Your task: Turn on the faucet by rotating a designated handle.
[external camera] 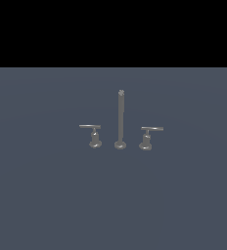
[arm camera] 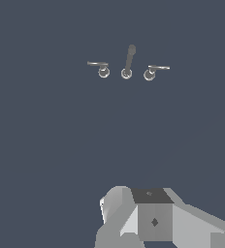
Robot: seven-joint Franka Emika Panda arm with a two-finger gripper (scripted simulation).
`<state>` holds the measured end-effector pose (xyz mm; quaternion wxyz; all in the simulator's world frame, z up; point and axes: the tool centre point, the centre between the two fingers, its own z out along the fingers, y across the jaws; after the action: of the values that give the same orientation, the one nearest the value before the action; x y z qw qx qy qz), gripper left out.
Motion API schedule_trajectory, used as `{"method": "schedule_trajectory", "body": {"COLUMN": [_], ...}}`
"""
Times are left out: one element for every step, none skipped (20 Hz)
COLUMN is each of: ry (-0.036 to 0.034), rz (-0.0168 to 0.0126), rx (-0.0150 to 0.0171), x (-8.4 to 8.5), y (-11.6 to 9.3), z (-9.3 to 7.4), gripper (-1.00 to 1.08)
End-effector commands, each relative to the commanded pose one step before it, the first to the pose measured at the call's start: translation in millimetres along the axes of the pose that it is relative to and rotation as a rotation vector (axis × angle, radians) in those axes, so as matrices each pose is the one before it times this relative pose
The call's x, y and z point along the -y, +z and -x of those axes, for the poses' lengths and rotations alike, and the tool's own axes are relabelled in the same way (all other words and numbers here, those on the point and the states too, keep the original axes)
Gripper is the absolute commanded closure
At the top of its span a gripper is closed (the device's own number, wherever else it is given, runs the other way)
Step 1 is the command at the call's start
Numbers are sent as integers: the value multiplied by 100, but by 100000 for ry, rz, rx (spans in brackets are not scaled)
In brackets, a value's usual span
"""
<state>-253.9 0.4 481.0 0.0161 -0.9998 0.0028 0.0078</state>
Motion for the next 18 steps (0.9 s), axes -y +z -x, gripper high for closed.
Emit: {"method": "schedule_trajectory", "body": {"ry": [0, 69, 138, 276, 378, 483, 594, 701, 808, 919, 1029, 1137, 1247, 1356, 1468, 1579, 1690, 1802], "rz": [0, 2, 0, 1, 1, 2, 2, 3, 3, 3, 3, 4, 4, 4, 4, 4, 4, 4], "rx": [0, -2, -2, -5, -7, -9, -11, -13, -16, -18, -20, -22, -24, -27, -29, -31, -33, -36], "x": [-1, 7, 37, 49, 71, 92, 112, 133, 154, 174, 195, 216, 237, 258, 279, 300, 322, 344], "y": [0, 13, 39, 64, 90, 116, 142, 168, 194, 220, 246, 273, 299, 325, 352, 379, 406, 433], "z": [0, -4, -13, -22, -31, -40, -49, -58, -67, -76, -85, -94, -104, -113, -123, -132, -142, -152], "gripper": [108, 108, 108, 108, 108, 108, 108, 108, 108, 108, 108, 108, 108, 108, 108, 108, 108, 108]}}
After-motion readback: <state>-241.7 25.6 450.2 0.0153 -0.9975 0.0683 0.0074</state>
